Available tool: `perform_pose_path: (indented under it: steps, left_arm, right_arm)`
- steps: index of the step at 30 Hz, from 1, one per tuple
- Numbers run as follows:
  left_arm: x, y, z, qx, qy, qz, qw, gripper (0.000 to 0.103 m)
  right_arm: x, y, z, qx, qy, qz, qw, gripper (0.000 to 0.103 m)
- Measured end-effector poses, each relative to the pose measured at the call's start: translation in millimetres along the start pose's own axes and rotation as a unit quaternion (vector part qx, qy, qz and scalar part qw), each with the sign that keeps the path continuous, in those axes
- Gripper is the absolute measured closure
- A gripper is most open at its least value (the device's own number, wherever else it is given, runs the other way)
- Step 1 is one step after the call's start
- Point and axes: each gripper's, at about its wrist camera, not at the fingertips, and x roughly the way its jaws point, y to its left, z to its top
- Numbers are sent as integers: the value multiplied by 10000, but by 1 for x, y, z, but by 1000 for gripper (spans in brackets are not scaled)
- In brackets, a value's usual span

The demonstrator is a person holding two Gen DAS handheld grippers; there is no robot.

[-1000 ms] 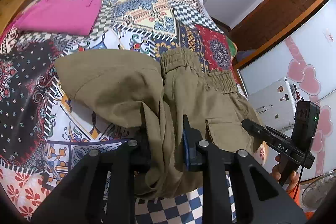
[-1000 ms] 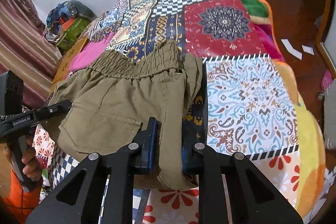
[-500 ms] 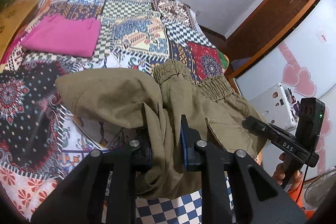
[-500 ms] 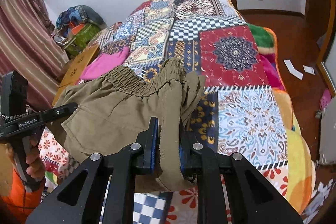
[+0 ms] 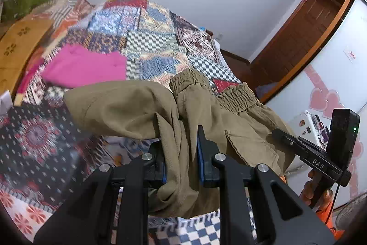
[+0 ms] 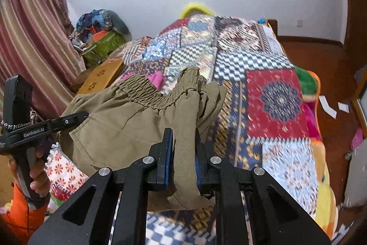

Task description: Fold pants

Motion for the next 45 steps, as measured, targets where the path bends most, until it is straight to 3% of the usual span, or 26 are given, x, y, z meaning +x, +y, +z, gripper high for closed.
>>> perform_pose_path:
  steps: [12,24,30,39,45]
  left_arm:
    - [-5,52,58,-47,-450,276,9986,84]
    - [20,125,106,-188,-613,528,9965,84]
    - [42,160,134,58,-624,851,9944,84]
    - [82,213,180,64,-626,984,9932,84]
    - [119,255,187,65,-288,1216,9921,84]
  right_arm:
    - [39,36,51,-245,-292,233,9990,89]
    - [113,66,89,-335,-200,393,9985,89]
    - [156,85,110,-396,-165,421,9982,89]
    - [212,99,130,-289,-193,382,9987,89]
    - [257,106,121,-255,139,297,9991,89]
